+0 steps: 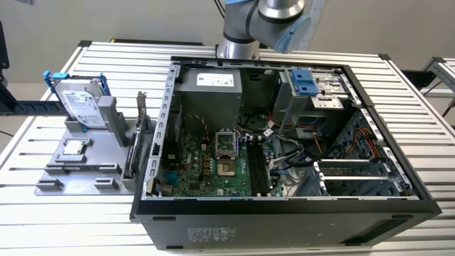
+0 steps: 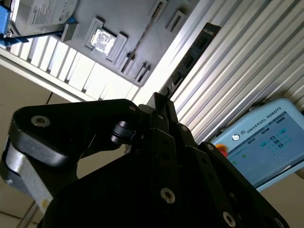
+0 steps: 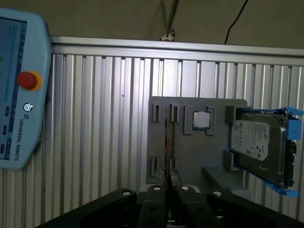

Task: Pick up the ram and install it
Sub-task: 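Pick up the ram and move it above insertion slot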

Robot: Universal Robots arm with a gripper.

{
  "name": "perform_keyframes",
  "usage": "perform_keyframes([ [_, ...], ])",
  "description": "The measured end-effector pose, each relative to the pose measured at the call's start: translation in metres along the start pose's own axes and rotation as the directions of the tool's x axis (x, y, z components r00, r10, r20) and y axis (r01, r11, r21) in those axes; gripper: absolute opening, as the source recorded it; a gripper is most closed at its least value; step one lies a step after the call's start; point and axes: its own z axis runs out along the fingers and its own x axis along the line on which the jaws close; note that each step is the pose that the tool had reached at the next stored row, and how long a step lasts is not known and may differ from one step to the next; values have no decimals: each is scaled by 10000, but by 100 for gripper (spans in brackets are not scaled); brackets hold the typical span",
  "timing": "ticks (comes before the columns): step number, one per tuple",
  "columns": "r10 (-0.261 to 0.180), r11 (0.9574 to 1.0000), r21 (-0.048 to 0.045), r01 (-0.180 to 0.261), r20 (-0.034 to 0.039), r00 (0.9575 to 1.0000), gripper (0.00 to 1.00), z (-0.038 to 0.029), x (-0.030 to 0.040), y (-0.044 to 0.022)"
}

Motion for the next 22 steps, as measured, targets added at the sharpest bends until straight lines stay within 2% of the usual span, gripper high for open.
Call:
perform_keyframes([
  [22, 1, 10000, 1, -1, 0, 10000, 0, -3, 4, -172],
])
